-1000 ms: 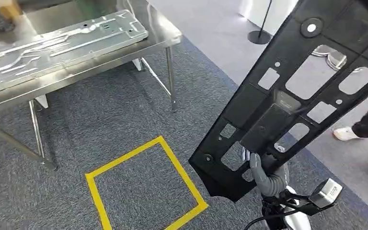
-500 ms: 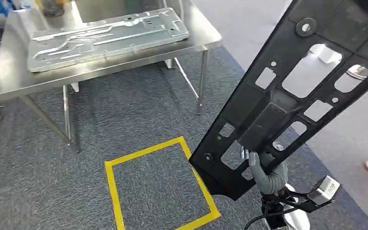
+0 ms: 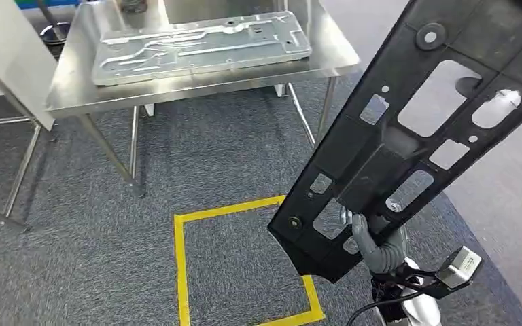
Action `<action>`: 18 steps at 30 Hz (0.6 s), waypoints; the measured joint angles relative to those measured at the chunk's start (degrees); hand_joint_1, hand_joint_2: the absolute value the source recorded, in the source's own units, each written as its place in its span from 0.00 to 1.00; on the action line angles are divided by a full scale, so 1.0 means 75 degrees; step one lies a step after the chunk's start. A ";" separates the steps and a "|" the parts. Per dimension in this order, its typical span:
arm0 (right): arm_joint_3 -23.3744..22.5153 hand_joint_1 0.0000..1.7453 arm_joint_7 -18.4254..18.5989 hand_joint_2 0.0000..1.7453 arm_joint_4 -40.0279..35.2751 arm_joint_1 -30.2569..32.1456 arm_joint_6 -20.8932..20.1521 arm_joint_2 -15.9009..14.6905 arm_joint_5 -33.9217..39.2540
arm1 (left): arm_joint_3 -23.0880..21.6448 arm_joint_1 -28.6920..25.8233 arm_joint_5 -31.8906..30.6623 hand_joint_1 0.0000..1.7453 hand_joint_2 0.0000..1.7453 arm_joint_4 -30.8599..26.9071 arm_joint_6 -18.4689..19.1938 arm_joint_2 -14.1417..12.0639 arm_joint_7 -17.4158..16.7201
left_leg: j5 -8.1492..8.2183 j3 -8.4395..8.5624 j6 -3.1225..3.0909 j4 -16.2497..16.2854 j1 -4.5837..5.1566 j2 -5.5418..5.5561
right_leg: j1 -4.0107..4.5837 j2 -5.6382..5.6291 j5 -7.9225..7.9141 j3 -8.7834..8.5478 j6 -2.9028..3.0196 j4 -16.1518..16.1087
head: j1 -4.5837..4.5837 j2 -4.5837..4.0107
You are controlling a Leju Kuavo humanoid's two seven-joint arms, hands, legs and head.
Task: Take the parts from the cabinet and place them on the table.
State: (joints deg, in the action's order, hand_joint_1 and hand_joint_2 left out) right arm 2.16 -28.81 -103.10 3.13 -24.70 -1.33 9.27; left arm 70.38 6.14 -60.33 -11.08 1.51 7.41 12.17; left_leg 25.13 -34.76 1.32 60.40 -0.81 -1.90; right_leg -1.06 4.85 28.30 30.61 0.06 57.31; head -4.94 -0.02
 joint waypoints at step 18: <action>0.0090 0.94 0.0050 1.00 0.0087 -0.0173 -0.0117 -0.0149 -0.0020 | 0.0006 0.0051 0.0029 0.00 1.00 0.0000 0.0114 0.0003 -0.0020 | 0.0318 0.0357 -0.0227 -0.0326 0.0129 0.0434 | 0.0011 -0.0629 -0.0094 0.0323 -0.0167 0.0154 | 0.0003 0.0000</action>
State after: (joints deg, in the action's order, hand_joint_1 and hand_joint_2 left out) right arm 2.84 -28.44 -102.44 1.83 -25.57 -2.45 9.11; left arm 70.42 6.53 -60.11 -11.08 2.36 7.43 12.02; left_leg 27.52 -32.08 -0.38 57.95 0.15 1.35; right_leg -0.97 0.13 27.59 33.04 -1.19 58.46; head -4.92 -0.02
